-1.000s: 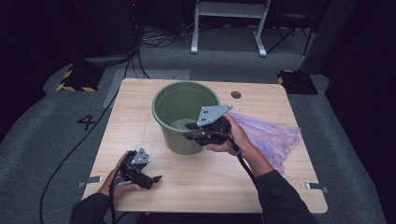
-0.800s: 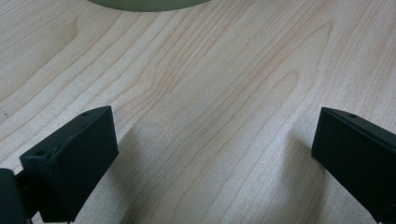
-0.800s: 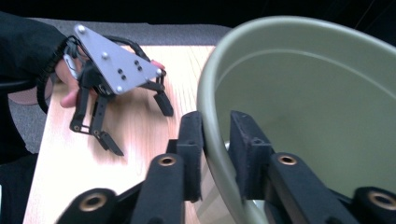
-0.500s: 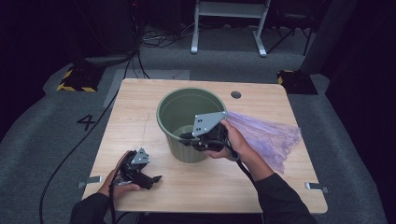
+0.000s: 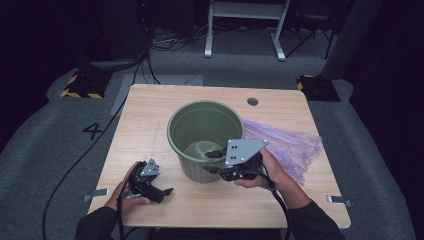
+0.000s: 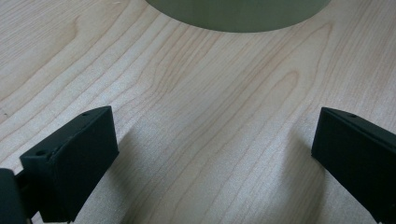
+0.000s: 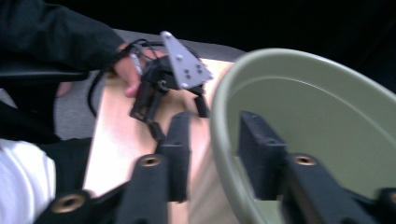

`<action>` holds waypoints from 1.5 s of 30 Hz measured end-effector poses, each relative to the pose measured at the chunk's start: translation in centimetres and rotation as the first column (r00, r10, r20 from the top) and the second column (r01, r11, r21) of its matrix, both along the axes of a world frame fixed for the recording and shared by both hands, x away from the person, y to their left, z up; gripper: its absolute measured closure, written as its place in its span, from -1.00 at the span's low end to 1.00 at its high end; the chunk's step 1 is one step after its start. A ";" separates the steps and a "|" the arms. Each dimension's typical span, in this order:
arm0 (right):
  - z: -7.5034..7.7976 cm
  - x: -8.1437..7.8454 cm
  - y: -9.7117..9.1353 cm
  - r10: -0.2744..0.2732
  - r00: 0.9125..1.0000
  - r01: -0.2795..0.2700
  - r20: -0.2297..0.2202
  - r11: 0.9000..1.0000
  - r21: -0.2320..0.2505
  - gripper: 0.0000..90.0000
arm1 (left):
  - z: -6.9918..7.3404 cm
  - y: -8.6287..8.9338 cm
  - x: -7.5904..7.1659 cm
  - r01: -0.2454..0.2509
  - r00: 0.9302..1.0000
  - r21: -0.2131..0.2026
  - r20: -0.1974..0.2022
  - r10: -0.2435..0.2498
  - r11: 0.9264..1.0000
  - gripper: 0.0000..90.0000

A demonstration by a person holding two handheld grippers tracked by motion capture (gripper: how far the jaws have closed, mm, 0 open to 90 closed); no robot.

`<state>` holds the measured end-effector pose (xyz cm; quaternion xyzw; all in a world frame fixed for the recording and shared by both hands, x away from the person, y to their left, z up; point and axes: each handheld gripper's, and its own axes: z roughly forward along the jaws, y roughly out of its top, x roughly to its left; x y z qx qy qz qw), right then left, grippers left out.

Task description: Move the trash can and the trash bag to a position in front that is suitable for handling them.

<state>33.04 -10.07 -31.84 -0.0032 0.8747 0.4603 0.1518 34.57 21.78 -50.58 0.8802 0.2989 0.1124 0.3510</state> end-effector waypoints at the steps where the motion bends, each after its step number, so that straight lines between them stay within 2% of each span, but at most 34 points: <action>1: 0.1 -0.1 -0.6 -0.014 1.000 0.014 0.000 1.000 0.012 0.29 | 0.0 0.0 0.0 0.000 1.000 0.000 0.000 0.000 1.000 -1.00; 5: 0.2 -0.3 -3.9 -0.090 0.996 0.089 0.005 0.992 0.091 0.18 | 0.0 0.0 0.0 0.000 1.000 0.000 0.000 0.000 1.000 -1.00; 7: 0.1 -0.4 -5.8 -0.158 0.987 0.155 0.013 0.981 0.116 0.18 | 0.0 0.0 0.0 0.000 1.000 0.000 0.000 0.000 1.000 -1.00; 10: -0.1 -0.5 -8.8 -0.224 0.974 0.222 -0.002 0.963 0.154 0.17 | 0.0 0.0 0.0 0.000 1.000 0.000 0.000 0.000 1.000 -1.00; 13: -0.7 -0.3 -11.5 -0.319 0.947 0.319 -0.026 0.931 0.176 0.15 | 0.0 0.0 0.0 0.000 1.000 0.000 0.000 0.000 1.000 -1.00; 16: -2.1 0.1 -13.4 -0.418 0.908 0.418 -0.031 0.896 0.150 0.11 | 0.0 0.0 0.0 0.000 1.000 0.000 0.000 0.000 1.000 -1.00; 18: -3.3 0.4 -14.3 -0.463 0.885 0.465 -0.048 0.875 0.131 0.11 | 0.0 0.0 0.0 0.000 1.000 0.000 0.000 0.000 1.000 -1.00; 20: -4.7 0.8 -14.8 -0.517 0.855 0.519 -0.046 0.850 0.091 0.08 | 0.0 0.0 0.0 -0.001 1.000 -0.001 0.000 0.001 1.000 -1.00; 21: -5.4 1.0 -15.1 -0.535 0.843 0.537 -0.051 0.840 0.075 0.07 | 0.0 0.0 0.0 0.000 1.000 0.000 0.000 0.000 1.000 -1.00; 24: -8.0 1.9 -15.6 -0.590 0.802 0.595 -0.095 0.803 0.035 0.06 | 0.0 0.0 0.0 0.000 1.000 0.000 0.000 0.000 1.000 -1.00; 25: -8.7 2.1 -15.7 -0.599 0.795 0.602 -0.095 0.798 0.016 0.07 | 0.0 0.0 0.0 0.000 1.000 0.000 0.000 0.000 1.000 -1.00; 27: -10.4 2.7 -16.0 -0.630 0.770 0.631 -0.102 0.775 -0.023 0.07 | 0.0 0.0 0.0 0.000 1.000 0.000 0.000 0.000 1.000 -1.00; 28: -11.2 3.0 -16.2 -0.639 0.760 0.639 -0.114 0.768 -0.043 0.07 | 0.0 0.0 0.0 -0.001 1.000 -0.001 0.000 0.001 1.000 -1.00; 30: -12.4 3.4 -16.6 -0.663 0.741 0.658 -0.107 0.749 -0.078 0.07 | 0.0 0.0 0.0 0.000 1.000 0.000 0.000 0.000 1.000 -1.00; 31: -13.3 3.6 -17.1 -0.674 0.728 0.668 -0.127 0.739 -0.087 0.09 | 0.0 0.0 0.0 0.000 1.000 0.000 0.000 0.000 1.000 -1.00; 32: -13.3 3.6 -17.1 -0.674 0.728 0.668 -0.127 0.739 -0.087 0.09 | 0.0 0.0 0.0 0.000 1.000 0.000 0.000 0.000 1.000 -1.00; 33: -13.7 3.7 -17.4 -0.679 0.723 0.674 -0.126 0.734 -0.089 0.10 | 0.0 0.0 0.0 0.000 1.000 0.000 0.000 0.000 1.000 -1.00; 36: -14.5 3.9 -18.3 -0.698 0.702 0.694 -0.145 0.715 -0.083 0.16 | 0.0 0.0 0.0 0.000 1.000 0.000 0.000 0.000 1.000 -1.00; 40: -15.7 4.4 -19.3 -0.719 0.681 0.713 -0.141 0.694 -0.101 0.28 | 0.0 0.0 0.0 0.000 1.000 0.000 0.000 0.000 1.000 -1.00; 43: -16.2 4.8 -20.0 -0.724 0.671 0.719 -0.160 0.688 -0.098 0.41 | 0.0 0.0 0.0 0.000 1.000 0.000 0.000 0.000 1.000 -1.00; 45: -16.5 5.0 -20.4 -0.732 0.664 0.726 -0.156 0.680 -0.103 0.53 | 0.0 0.0 0.0 0.000 1.000 0.000 0.000 0.000 1.000 -1.00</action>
